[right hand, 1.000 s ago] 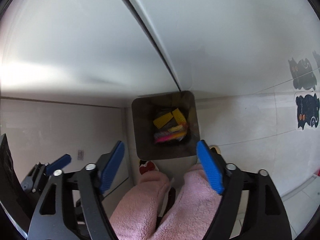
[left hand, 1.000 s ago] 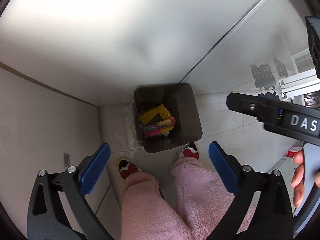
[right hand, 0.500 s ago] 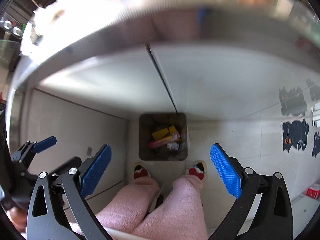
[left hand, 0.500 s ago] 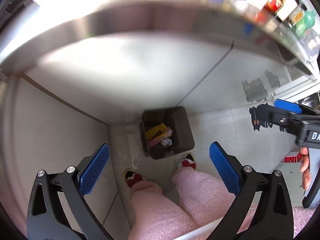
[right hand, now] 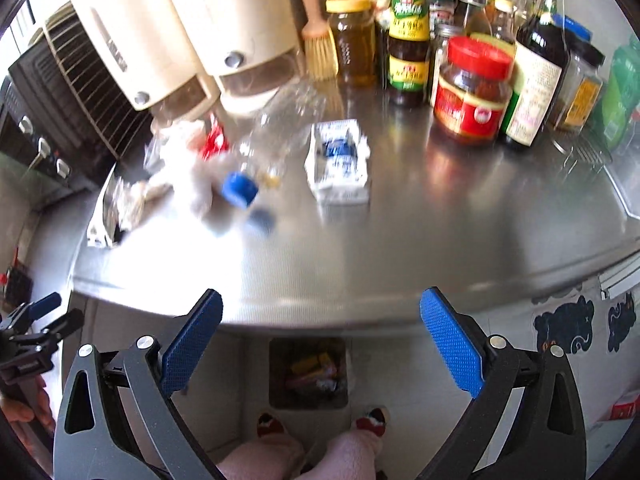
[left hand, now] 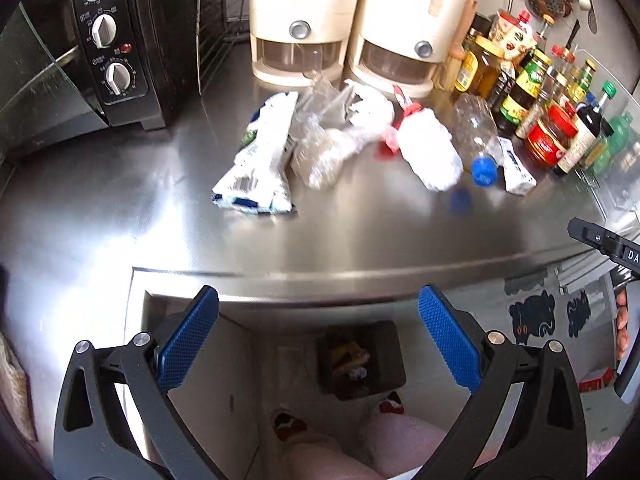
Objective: Collect trash
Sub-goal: 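Raise both open tools back to the counter, then grasp the white snack packet with the left tool while the right tool grasps the coffee carton, then carry packet and carton down over the black bin and open both tools, then raise both open tools back toward the counter trash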
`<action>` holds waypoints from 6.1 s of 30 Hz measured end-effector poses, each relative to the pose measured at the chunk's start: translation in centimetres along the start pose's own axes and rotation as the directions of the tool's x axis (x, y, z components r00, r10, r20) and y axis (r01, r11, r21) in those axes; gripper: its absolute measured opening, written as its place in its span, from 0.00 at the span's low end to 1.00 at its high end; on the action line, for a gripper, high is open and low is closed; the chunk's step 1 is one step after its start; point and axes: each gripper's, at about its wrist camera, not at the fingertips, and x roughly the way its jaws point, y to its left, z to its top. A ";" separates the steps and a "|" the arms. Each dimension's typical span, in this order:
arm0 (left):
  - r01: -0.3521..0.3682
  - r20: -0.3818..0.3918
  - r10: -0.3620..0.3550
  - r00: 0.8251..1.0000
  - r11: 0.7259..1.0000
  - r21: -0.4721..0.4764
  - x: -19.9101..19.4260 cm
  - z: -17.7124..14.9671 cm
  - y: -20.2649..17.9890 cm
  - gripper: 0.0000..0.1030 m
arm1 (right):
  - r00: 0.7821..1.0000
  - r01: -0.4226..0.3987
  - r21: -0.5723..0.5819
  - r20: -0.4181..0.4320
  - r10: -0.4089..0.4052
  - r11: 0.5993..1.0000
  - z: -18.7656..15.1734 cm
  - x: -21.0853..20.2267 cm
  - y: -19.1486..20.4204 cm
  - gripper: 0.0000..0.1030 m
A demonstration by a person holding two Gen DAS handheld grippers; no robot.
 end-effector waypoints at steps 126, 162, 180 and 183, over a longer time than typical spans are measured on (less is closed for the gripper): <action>0.155 -0.464 -0.092 0.881 0.983 0.098 25.3 -19.7 -8.5 0.46 | 0.828 -0.095 0.062 -0.550 0.113 0.994 -18.3 24.5 2.2 0.52; 0.077 -0.191 -0.054 0.980 0.990 0.119 4.4 -7.7 -6.5 0.76 | 0.975 -0.086 -0.027 -0.208 0.079 0.996 -7.0 3.3 2.4 0.66; 0.012 0.029 -0.015 0.999 0.996 0.084 0.8 4.5 -2.2 0.76 | 0.997 -0.081 -0.039 0.001 0.081 0.996 5.3 0.9 3.9 0.66; 0.000 0.044 -0.004 0.999 0.996 0.095 1.6 6.0 -1.9 0.76 | 0.996 -0.086 -0.025 0.000 0.086 0.996 6.5 1.9 4.0 0.66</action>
